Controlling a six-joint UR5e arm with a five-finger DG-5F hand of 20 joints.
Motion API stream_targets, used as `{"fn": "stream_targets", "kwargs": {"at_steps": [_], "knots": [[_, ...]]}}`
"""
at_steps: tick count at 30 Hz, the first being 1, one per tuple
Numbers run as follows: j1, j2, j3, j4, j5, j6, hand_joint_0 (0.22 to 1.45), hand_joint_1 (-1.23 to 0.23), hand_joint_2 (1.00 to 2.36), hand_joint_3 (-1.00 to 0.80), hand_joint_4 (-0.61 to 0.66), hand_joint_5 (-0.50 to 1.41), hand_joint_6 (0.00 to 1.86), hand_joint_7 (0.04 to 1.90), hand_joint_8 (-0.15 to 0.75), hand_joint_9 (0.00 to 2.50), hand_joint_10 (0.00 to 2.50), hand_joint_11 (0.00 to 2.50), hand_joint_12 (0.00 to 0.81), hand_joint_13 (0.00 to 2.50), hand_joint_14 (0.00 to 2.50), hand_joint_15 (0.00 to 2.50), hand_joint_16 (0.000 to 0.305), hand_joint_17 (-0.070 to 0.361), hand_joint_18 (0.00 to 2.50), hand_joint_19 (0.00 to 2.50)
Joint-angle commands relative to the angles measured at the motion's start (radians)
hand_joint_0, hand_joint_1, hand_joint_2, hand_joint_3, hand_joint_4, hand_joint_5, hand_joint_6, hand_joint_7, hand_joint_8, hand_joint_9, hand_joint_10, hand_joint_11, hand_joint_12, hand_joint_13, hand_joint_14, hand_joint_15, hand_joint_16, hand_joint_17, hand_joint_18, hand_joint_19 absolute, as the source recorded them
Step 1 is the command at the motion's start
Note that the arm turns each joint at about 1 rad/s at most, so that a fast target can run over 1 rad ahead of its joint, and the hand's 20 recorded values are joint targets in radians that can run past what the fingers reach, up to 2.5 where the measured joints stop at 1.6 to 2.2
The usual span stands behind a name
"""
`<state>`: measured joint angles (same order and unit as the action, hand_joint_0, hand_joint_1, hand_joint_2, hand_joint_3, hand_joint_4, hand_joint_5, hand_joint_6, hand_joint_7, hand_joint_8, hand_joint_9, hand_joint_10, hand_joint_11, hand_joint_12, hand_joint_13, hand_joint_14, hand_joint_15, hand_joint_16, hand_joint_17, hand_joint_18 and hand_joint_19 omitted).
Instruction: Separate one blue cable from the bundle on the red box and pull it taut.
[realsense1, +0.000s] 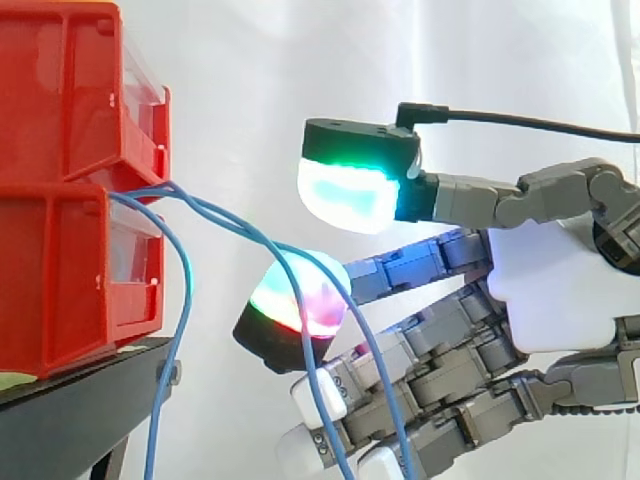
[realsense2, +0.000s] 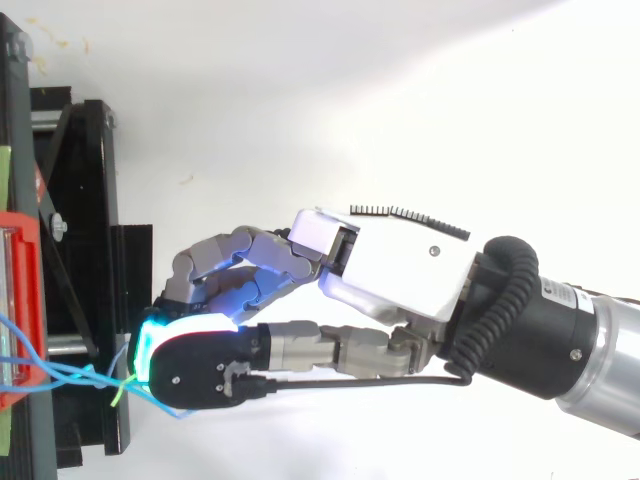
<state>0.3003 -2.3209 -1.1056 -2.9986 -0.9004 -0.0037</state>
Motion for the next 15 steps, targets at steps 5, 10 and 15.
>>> {"fn": "stream_targets", "kwargs": {"at_steps": [5,10,15], "knots": [[0.000,0.000,0.000,0.000,0.000,0.001,0.46,-0.57,1.00,-0.50,0.18,-0.14,0.84,1.05,0.362,0.85,0.01,0.51,0.409,0.66,0.01,0.26,0.051,0.114,0.71,0.33],[0.000,0.000,0.001,0.000,0.000,0.002,0.54,-0.75,1.01,-0.34,0.16,-0.15,0.85,1.10,0.331,0.85,0.01,0.52,0.375,0.66,0.01,0.27,0.044,0.098,0.69,0.34],[0.000,0.000,0.000,0.000,0.000,0.004,0.55,-0.78,1.01,-0.22,0.14,-0.15,0.87,1.10,0.336,0.85,0.01,0.53,0.386,0.68,0.01,0.26,0.045,0.102,0.71,0.33]]}}
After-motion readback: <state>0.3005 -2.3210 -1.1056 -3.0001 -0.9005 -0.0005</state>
